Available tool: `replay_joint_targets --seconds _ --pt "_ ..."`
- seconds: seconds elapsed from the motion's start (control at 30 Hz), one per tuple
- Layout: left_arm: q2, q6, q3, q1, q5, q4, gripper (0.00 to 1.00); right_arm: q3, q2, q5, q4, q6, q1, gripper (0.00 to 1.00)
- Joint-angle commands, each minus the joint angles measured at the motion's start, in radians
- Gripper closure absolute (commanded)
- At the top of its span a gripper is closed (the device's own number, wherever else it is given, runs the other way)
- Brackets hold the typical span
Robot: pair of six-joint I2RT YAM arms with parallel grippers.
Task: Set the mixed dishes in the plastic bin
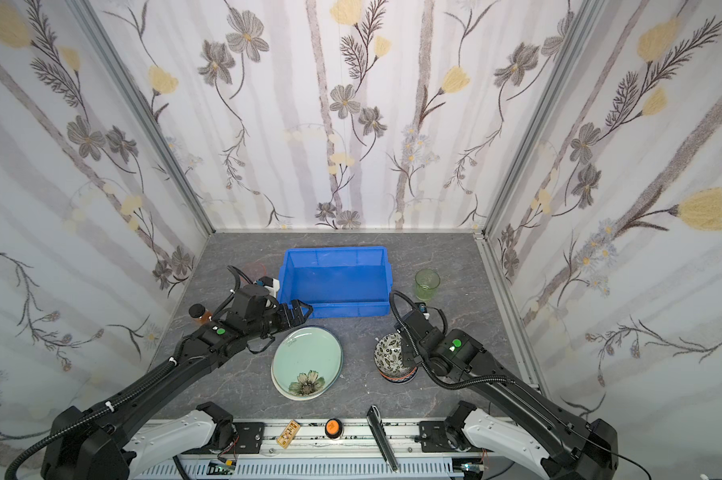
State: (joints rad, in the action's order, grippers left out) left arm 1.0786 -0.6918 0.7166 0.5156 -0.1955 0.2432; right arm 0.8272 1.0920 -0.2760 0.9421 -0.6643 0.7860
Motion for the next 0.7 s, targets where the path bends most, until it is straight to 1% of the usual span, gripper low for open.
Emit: replay_joint_targets --seconds 0.0,0.07,0.17,0.37,0.53,0.67 --pt "0.01 -0.018 0.013 0.006 -0.008 -0.008 0.0 0.015 -0.002 -0.022 -0.004 -0.004 0.001 0.95" --pt "0.014 -0.024 0.016 0.015 -0.019 -0.008 0.0 0.021 -0.005 -0.016 -0.003 -0.003 0.001 0.96" --pt "0.009 -0.053 0.012 0.035 -0.003 -0.007 0.0 0.027 -0.011 -0.011 -0.001 -0.003 0.001 0.98" --pt "0.003 -0.109 0.013 0.103 -0.001 -0.007 0.0 0.037 -0.012 -0.001 0.001 -0.002 0.001 1.0" --pt "0.009 -0.143 0.045 0.199 0.008 -0.008 0.0 0.054 -0.007 0.014 0.003 0.0 -0.001 1.0" --pt "0.052 -0.134 0.093 0.279 0.006 -0.008 0.01 0.078 -0.01 0.014 0.01 0.0 -0.001 1.0"
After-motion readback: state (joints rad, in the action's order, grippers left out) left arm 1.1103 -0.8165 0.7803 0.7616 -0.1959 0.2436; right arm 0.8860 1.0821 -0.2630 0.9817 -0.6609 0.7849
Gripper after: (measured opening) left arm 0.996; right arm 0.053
